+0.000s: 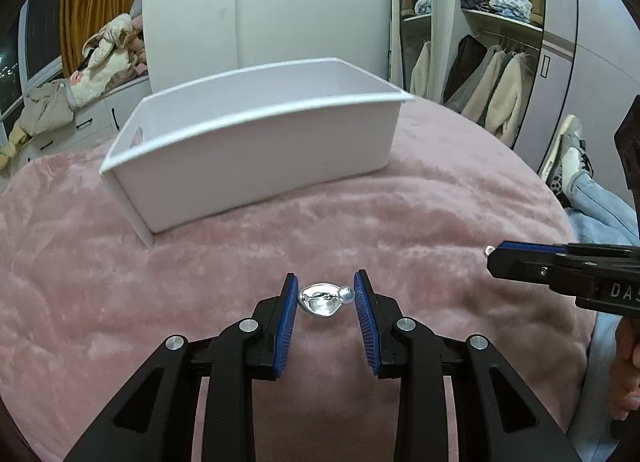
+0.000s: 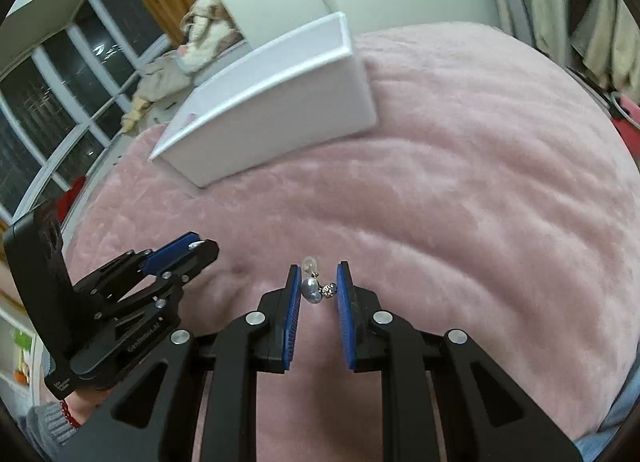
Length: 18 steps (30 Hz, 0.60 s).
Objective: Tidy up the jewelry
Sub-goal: 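Carry both earrings over the white bin with both tools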
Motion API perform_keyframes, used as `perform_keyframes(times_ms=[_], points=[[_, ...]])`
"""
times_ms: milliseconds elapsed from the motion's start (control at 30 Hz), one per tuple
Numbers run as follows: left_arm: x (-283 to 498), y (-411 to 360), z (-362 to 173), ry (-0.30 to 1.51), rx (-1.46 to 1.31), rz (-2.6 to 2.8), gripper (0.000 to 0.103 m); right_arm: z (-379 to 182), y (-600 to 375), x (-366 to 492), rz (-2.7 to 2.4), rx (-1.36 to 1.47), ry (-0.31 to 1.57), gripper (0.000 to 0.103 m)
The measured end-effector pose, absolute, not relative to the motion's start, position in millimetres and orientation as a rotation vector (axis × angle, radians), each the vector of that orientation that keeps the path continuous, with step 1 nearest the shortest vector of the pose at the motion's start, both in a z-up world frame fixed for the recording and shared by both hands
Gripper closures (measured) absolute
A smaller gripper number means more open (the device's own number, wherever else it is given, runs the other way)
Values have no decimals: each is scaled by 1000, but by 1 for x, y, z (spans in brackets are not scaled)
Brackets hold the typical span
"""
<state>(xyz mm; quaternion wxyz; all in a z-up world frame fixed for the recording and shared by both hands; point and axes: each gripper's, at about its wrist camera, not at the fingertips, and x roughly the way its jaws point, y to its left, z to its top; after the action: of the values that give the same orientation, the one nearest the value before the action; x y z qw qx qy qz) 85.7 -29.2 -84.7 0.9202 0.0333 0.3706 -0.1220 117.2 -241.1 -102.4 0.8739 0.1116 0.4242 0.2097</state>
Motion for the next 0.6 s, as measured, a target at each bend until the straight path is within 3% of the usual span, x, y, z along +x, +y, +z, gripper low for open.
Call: perform_keyframes(times_ms=[600], points=[[130, -23, -29, 654, 59, -224, 69, -60, -236, 173, 468, 185, 782, 84]])
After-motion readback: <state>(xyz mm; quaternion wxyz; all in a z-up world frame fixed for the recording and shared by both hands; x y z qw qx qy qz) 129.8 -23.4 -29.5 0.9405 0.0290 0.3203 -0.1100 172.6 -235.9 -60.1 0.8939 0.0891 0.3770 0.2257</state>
